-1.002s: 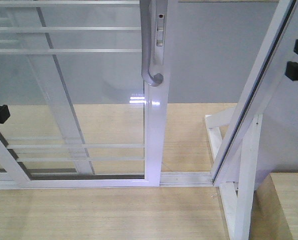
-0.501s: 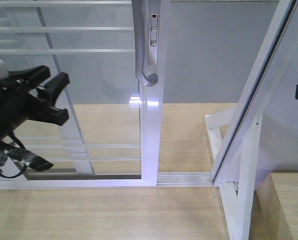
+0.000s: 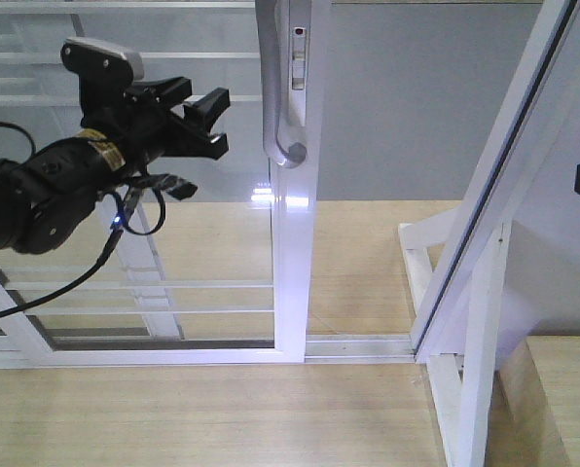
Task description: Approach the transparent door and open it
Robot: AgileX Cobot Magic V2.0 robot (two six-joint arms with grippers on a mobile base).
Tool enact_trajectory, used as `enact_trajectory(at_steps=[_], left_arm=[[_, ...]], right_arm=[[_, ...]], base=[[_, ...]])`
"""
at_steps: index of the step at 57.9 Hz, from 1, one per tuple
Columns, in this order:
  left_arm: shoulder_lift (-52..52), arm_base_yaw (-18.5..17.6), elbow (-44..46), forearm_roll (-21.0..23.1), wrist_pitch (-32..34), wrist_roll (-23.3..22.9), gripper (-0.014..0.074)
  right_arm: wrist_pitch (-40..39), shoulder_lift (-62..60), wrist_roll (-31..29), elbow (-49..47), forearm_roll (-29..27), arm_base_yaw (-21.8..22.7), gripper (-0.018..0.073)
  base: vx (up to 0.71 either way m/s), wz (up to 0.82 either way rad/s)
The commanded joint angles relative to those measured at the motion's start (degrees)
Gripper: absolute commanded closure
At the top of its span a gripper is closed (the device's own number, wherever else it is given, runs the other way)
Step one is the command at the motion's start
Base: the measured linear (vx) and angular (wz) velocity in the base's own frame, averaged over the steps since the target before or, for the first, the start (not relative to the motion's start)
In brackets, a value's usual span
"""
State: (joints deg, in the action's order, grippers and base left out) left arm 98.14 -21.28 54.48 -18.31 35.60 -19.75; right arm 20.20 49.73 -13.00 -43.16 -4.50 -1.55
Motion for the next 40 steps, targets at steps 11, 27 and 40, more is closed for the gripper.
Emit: enact_trajectory(at_steps=[11,27,40], left_arm=[[3.6,-2.3,16.3,0.4,-5.6,-1.3,0.0130],[10.5,-4.0,28.7,-0.2,-11.8,-1.9,0.0130],[14.1,-4.0,34.2,-0.1,-14.0,-3.4,0.0136]], right_arm=[[-4.2,-0.5,-0.5,-1.6,-0.1,0.3,0.0220],[-4.2,-0.5,-0.5,-1.6,0.0,0.3,0.0220],[-4.2,-0.5,-0.7,-1.6,0.3,0.3,0.0220]], base=[[0.00,0.00],[0.00,0.00],[0.00,0.00]])
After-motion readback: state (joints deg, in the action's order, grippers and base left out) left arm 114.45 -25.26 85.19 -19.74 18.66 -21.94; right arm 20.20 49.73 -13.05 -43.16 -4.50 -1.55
